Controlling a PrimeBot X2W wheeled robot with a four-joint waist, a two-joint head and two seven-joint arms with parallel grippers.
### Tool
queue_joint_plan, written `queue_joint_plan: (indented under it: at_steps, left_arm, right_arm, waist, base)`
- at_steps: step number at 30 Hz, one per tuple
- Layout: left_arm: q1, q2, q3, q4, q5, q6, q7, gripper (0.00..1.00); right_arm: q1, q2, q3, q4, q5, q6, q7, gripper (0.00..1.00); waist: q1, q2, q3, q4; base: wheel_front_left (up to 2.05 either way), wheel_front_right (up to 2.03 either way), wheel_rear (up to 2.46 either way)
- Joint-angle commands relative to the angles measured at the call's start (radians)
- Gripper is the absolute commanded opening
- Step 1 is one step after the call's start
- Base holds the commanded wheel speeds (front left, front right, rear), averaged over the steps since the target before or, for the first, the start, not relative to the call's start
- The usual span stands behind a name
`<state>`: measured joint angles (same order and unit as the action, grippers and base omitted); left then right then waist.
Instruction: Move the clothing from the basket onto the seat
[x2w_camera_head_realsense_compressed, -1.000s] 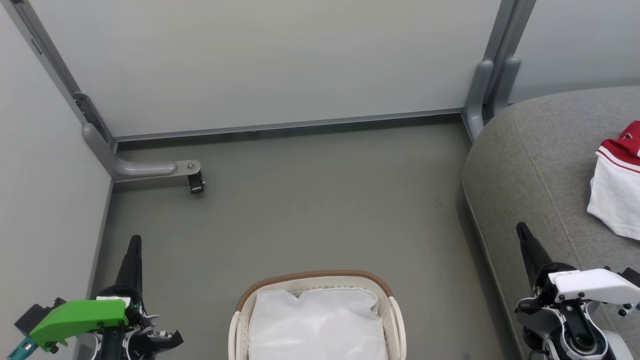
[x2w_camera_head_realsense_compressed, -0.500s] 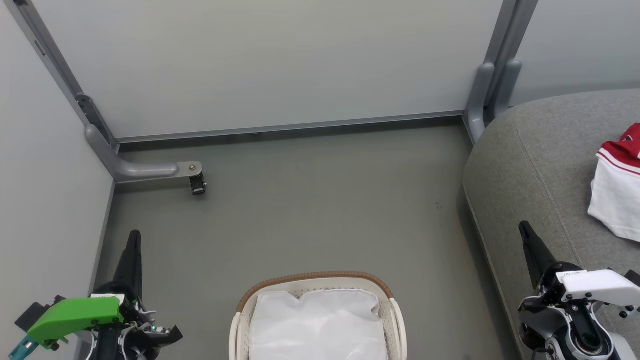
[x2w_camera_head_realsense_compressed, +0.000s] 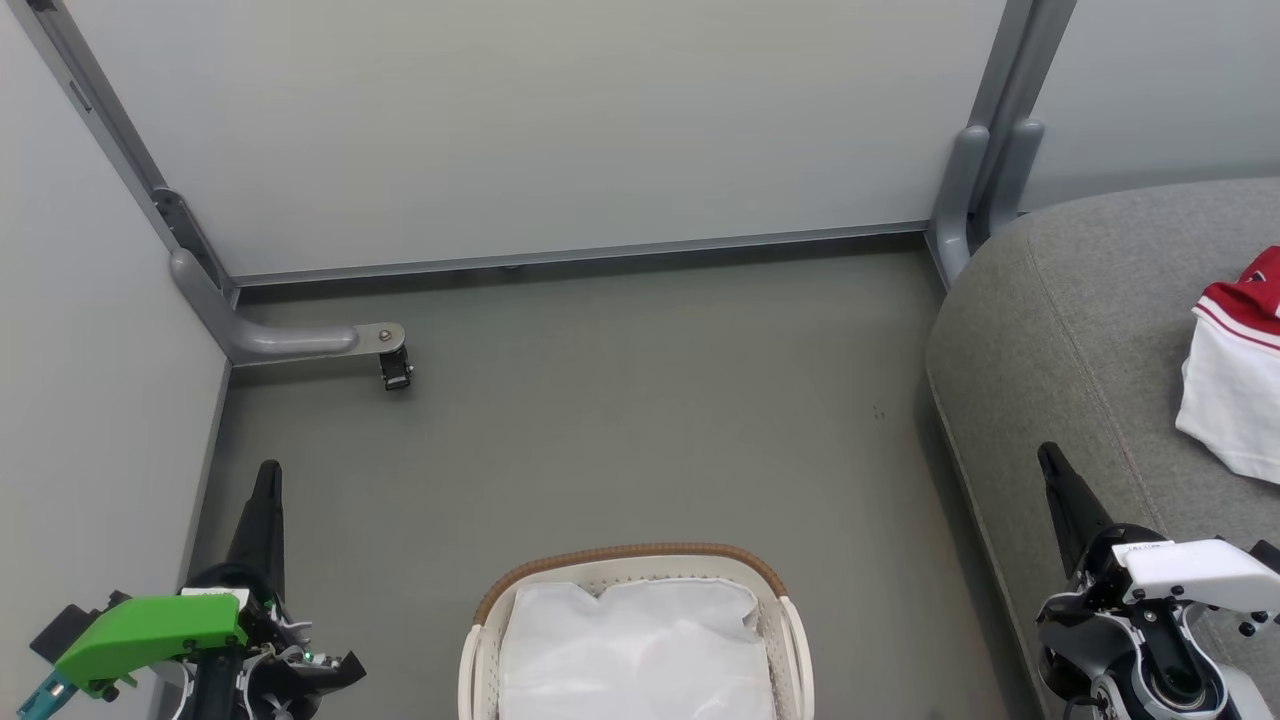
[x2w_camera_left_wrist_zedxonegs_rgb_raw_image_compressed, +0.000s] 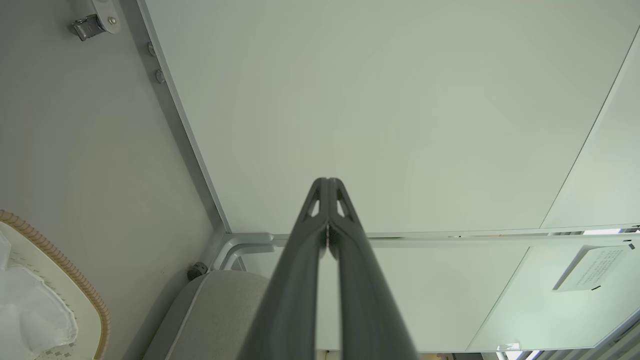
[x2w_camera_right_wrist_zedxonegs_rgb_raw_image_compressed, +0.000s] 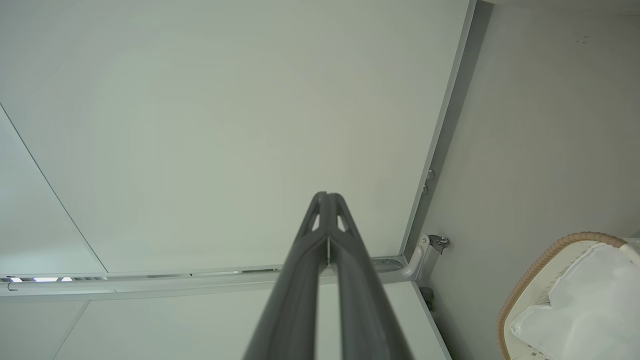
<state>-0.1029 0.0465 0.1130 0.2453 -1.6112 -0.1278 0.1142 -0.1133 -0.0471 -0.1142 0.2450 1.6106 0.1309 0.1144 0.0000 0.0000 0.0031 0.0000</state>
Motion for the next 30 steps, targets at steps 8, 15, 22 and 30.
queue_joint_plan:
  at_steps: [8,15,22,30]
  left_arm:
    - [-0.011,0.007,0.003,-0.002,-0.003,-0.006,0.004,0.0]
    - [-0.011,0.007,0.003,-0.002,-0.003,-0.006,0.004,0.0]
    - [-0.011,0.007,0.003,-0.002,-0.003,-0.006,0.004,0.0]
    - [-0.011,0.007,0.002,-0.002,-0.003,-0.006,0.004,0.0]
  right_arm:
    - [0.011,-0.006,-0.002,-0.003,0.004,0.0,0.003,0.0]
    - [0.011,-0.006,-0.002,-0.003,0.004,0.0,0.003,0.0]
    - [0.011,-0.006,-0.002,-0.003,0.004,0.0,0.003,0.0]
    - [0.011,-0.006,-0.002,-0.003,0.004,0.0,0.003,0.0]
  waist:
    - [0.0,0.0,0.0,0.0]
    - [0.0,0.0,0.0,0.0]
    - [0.0,0.0,0.0,0.0]
    - [0.0,0.0,0.0,0.0]
  base:
    - [0.0,0.0,0.0]
    - [0.0,0.0,0.0]
    - [0.0,0.0,0.0]
    - [0.0,0.0,0.0]
